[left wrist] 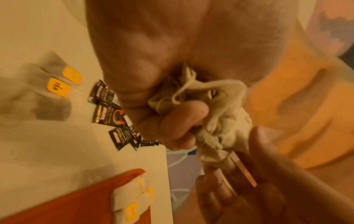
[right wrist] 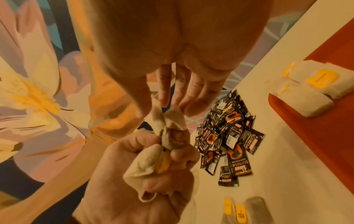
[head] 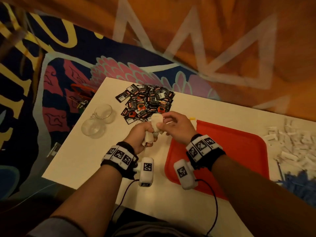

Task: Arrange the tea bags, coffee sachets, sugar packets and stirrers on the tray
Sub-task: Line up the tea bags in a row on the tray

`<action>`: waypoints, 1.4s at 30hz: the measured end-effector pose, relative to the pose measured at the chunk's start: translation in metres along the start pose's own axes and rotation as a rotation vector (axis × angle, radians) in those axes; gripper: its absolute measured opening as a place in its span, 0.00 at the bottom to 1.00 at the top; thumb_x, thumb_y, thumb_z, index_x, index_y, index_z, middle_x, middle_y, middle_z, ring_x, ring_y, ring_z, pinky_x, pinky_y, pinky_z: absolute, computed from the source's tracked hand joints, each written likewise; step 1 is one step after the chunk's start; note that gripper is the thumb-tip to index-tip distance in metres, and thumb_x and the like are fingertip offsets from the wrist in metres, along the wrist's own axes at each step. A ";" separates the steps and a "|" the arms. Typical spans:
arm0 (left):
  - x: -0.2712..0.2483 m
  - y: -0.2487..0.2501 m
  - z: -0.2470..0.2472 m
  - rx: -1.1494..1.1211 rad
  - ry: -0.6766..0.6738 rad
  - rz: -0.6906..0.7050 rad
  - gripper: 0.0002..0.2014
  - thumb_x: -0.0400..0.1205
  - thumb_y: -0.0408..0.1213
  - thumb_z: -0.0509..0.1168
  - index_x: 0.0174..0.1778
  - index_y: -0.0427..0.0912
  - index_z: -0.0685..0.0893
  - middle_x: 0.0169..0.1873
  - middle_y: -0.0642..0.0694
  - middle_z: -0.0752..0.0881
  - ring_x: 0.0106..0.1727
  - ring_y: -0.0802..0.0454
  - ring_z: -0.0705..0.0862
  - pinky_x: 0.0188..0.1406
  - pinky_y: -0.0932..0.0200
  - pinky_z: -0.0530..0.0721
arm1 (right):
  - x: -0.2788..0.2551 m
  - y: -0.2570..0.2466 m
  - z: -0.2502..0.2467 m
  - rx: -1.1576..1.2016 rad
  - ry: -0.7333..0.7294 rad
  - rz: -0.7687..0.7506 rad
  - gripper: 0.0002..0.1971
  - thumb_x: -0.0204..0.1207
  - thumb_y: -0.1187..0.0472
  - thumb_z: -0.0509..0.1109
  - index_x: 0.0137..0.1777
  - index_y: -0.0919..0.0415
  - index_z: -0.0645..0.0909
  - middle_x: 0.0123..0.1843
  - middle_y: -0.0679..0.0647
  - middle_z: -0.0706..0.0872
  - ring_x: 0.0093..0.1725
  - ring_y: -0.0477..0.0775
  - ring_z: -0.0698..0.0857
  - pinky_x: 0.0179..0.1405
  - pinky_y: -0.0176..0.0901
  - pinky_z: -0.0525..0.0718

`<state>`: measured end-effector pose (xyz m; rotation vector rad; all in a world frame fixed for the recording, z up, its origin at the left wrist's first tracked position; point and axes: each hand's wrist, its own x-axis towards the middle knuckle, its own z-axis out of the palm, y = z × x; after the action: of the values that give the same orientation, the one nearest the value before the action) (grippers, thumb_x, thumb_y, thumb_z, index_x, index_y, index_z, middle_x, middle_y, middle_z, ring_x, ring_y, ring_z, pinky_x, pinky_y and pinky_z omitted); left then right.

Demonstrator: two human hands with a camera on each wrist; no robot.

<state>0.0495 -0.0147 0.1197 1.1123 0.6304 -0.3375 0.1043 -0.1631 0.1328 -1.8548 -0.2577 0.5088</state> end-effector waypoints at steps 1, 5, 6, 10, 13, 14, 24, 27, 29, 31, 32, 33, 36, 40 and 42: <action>0.000 0.002 0.009 0.013 -0.027 0.007 0.14 0.77 0.26 0.51 0.51 0.35 0.80 0.36 0.39 0.80 0.27 0.48 0.76 0.13 0.68 0.65 | -0.001 -0.001 -0.006 -0.037 0.031 -0.016 0.10 0.71 0.59 0.80 0.43 0.43 0.83 0.44 0.49 0.89 0.39 0.50 0.87 0.42 0.48 0.87; -0.002 0.009 0.037 -0.024 -0.170 0.022 0.09 0.81 0.28 0.55 0.51 0.37 0.80 0.38 0.41 0.82 0.30 0.51 0.80 0.12 0.67 0.67 | -0.009 -0.005 -0.030 -0.030 0.146 -0.014 0.07 0.73 0.61 0.78 0.37 0.49 0.85 0.34 0.45 0.87 0.31 0.48 0.84 0.34 0.43 0.82; -0.003 0.010 0.043 -0.037 -0.207 0.025 0.07 0.80 0.31 0.59 0.50 0.38 0.80 0.38 0.42 0.82 0.31 0.51 0.80 0.12 0.68 0.67 | -0.011 -0.004 -0.036 -0.014 0.176 -0.007 0.07 0.73 0.61 0.78 0.37 0.50 0.86 0.33 0.47 0.87 0.31 0.49 0.83 0.34 0.45 0.84; -0.002 0.009 0.066 -0.061 -0.283 0.047 0.12 0.77 0.41 0.68 0.52 0.40 0.79 0.38 0.46 0.82 0.36 0.53 0.82 0.13 0.71 0.68 | -0.018 -0.001 -0.057 0.048 0.246 -0.001 0.11 0.74 0.61 0.76 0.32 0.48 0.85 0.32 0.50 0.87 0.35 0.52 0.84 0.41 0.59 0.86; 0.002 0.007 0.078 -0.118 -0.289 0.050 0.09 0.76 0.40 0.68 0.45 0.41 0.76 0.38 0.46 0.84 0.41 0.52 0.87 0.13 0.71 0.69 | -0.023 0.000 -0.068 0.168 0.262 0.038 0.09 0.76 0.65 0.75 0.35 0.54 0.86 0.35 0.51 0.88 0.36 0.50 0.85 0.35 0.47 0.85; 0.003 0.007 0.081 -0.147 -0.283 0.044 0.08 0.77 0.38 0.68 0.41 0.42 0.74 0.38 0.46 0.86 0.42 0.51 0.88 0.13 0.71 0.70 | -0.024 0.000 -0.071 0.229 0.265 0.051 0.08 0.76 0.67 0.74 0.37 0.57 0.85 0.37 0.54 0.88 0.36 0.50 0.86 0.34 0.43 0.83; 0.017 0.017 0.096 0.089 -0.093 0.238 0.07 0.86 0.30 0.65 0.57 0.39 0.85 0.42 0.45 0.83 0.25 0.59 0.76 0.19 0.68 0.72 | -0.035 0.006 -0.107 0.243 0.386 0.046 0.07 0.76 0.69 0.73 0.42 0.57 0.81 0.40 0.57 0.89 0.38 0.53 0.86 0.35 0.43 0.84; 0.013 0.024 0.111 0.333 -0.094 0.377 0.08 0.83 0.36 0.71 0.56 0.39 0.88 0.36 0.47 0.85 0.25 0.57 0.76 0.20 0.65 0.73 | -0.037 0.007 -0.109 0.074 0.373 -0.002 0.09 0.74 0.64 0.77 0.40 0.50 0.81 0.33 0.48 0.87 0.31 0.43 0.83 0.36 0.41 0.81; 0.011 0.028 0.121 0.450 -0.086 0.466 0.07 0.81 0.35 0.74 0.52 0.37 0.89 0.32 0.48 0.85 0.24 0.56 0.77 0.19 0.65 0.73 | -0.039 0.007 -0.110 -0.013 0.367 -0.019 0.08 0.72 0.61 0.78 0.41 0.49 0.82 0.32 0.44 0.86 0.29 0.37 0.82 0.35 0.33 0.80; 0.011 0.031 0.127 0.513 -0.064 0.523 0.03 0.81 0.33 0.74 0.47 0.38 0.89 0.32 0.48 0.86 0.22 0.59 0.78 0.18 0.66 0.73 | -0.041 0.009 -0.112 -0.168 0.352 -0.014 0.08 0.71 0.67 0.75 0.43 0.52 0.83 0.35 0.43 0.86 0.34 0.40 0.83 0.37 0.29 0.79; 0.012 0.032 0.129 0.526 -0.062 0.539 0.02 0.81 0.33 0.73 0.46 0.39 0.88 0.32 0.48 0.86 0.22 0.60 0.78 0.18 0.66 0.73 | -0.042 0.010 -0.115 -0.284 0.312 0.009 0.10 0.70 0.70 0.72 0.43 0.53 0.82 0.37 0.44 0.86 0.38 0.43 0.84 0.38 0.29 0.79; 0.012 0.032 0.129 0.533 -0.065 0.552 0.01 0.82 0.32 0.73 0.45 0.40 0.88 0.33 0.47 0.85 0.21 0.60 0.78 0.18 0.66 0.73 | -0.043 0.012 -0.117 -0.378 0.264 0.042 0.12 0.70 0.71 0.70 0.44 0.52 0.82 0.40 0.45 0.85 0.43 0.45 0.84 0.39 0.28 0.79; 0.013 0.031 0.131 0.540 -0.089 0.557 0.01 0.82 0.31 0.72 0.44 0.38 0.87 0.35 0.47 0.85 0.21 0.61 0.78 0.18 0.67 0.73 | -0.044 0.020 -0.122 -0.294 0.236 0.099 0.14 0.68 0.64 0.78 0.50 0.49 0.80 0.51 0.45 0.85 0.50 0.47 0.86 0.40 0.25 0.76; 0.017 0.027 0.131 0.527 -0.109 0.514 0.03 0.83 0.32 0.71 0.48 0.36 0.87 0.33 0.44 0.84 0.23 0.57 0.78 0.19 0.64 0.73 | -0.039 0.020 -0.122 0.029 0.272 -0.003 0.11 0.69 0.58 0.81 0.47 0.45 0.84 0.51 0.45 0.90 0.47 0.48 0.89 0.45 0.42 0.85; 0.020 0.025 0.131 0.477 -0.097 0.493 0.02 0.83 0.32 0.71 0.46 0.39 0.86 0.32 0.45 0.83 0.23 0.57 0.78 0.18 0.64 0.72 | -0.036 0.023 -0.120 -0.026 0.295 0.026 0.08 0.70 0.59 0.80 0.39 0.46 0.84 0.35 0.40 0.88 0.39 0.44 0.88 0.47 0.47 0.87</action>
<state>0.1182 -0.1220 0.1637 1.6513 0.1718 -0.1116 0.1266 -0.2870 0.1512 -1.9323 -0.0423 0.2447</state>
